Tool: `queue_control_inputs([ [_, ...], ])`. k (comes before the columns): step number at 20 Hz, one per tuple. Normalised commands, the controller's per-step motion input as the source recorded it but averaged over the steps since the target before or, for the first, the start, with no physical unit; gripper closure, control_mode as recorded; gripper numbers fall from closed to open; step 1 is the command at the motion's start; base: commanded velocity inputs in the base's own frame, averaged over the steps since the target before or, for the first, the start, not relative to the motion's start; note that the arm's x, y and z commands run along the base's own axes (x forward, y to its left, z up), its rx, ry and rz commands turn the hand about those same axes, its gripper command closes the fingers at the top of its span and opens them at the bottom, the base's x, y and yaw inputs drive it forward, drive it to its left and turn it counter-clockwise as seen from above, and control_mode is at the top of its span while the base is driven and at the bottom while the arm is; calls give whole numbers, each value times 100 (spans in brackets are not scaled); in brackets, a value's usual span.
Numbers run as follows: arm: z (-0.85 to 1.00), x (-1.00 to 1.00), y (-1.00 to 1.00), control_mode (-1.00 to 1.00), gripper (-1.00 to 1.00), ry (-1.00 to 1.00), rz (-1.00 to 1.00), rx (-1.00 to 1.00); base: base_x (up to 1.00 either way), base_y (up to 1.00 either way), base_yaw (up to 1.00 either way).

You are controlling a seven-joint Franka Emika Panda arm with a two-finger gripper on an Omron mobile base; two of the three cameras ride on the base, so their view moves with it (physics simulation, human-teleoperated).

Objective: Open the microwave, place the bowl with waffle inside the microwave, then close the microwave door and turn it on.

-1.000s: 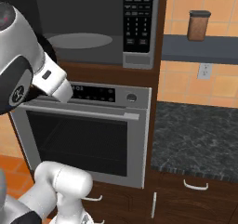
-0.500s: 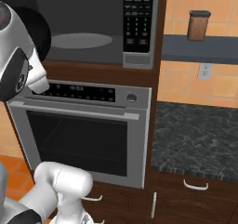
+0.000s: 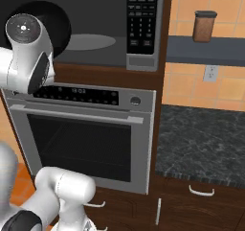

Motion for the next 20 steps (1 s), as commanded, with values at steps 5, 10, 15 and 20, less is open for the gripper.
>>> queue_control_inputs([
  [5,0,88,8,-100,100,19,1,2,0,0,0],
  [10,1,72,11,-100,100,9,-3,0,0,0,0],
  [15,0,70,5,-100,100,6,-13,0,0,0,0],
  [20,0,73,5,-100,100,9,-14,0,0,0,0],
])
